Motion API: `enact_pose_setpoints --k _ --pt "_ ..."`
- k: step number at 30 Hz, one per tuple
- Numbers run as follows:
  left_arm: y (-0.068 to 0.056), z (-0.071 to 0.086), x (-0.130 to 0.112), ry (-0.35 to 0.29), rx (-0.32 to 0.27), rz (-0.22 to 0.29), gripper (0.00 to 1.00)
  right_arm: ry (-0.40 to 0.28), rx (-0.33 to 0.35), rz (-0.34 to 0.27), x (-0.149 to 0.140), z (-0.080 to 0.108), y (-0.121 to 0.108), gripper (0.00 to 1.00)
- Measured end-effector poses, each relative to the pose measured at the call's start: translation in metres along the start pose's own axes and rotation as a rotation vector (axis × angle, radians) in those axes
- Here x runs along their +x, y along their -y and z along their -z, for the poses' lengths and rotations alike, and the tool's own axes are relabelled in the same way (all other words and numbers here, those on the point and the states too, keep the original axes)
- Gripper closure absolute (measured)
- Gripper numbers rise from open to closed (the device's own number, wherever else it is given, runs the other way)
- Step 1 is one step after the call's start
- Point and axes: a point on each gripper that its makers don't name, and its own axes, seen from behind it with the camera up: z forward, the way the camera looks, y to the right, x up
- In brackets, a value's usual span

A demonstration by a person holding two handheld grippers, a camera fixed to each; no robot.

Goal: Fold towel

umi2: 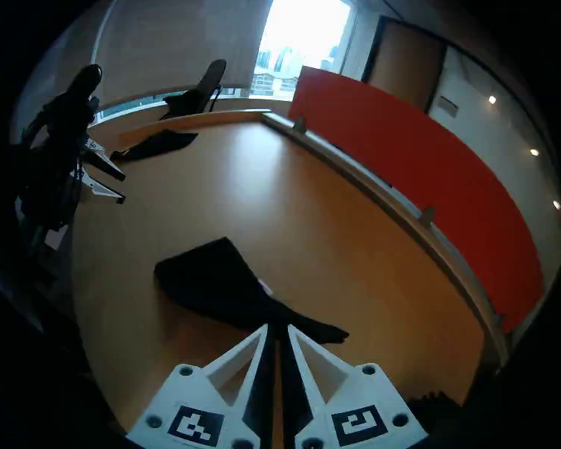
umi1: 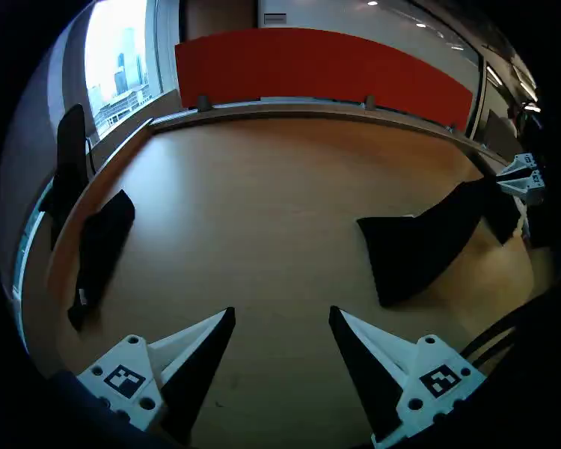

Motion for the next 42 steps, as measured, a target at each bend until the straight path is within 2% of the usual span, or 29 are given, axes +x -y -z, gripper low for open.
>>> enact_pose_setpoints --k 5,11,17,23,32,42 --pt "-0.002 0.001 0.001 -0.004 -0.004 0.005 0.07 -0.006 -0.010 0.018 0.004 0.007 -0.006 0.94" --pt "-0.004 0.003 0.000 -0.006 -0.008 0.013 0.07 0.013 0.007 0.034 -0.001 0.002 0.002 0.94" --pt "-0.004 0.007 0.004 -0.017 -0.008 0.021 0.07 0.016 0.037 0.057 0.002 -0.010 0.018 0.94" --pt "-0.001 0.015 0.011 -0.037 -0.004 0.036 0.07 0.015 0.089 0.076 0.010 -0.030 0.039 0.94" --pt "0.014 0.028 0.014 -0.047 0.018 0.067 0.07 0.024 0.190 0.102 0.020 -0.066 0.080 0.94" --pt "0.038 0.044 0.006 -0.053 0.060 0.109 0.07 0.060 0.282 0.124 0.017 -0.098 0.117 0.94"
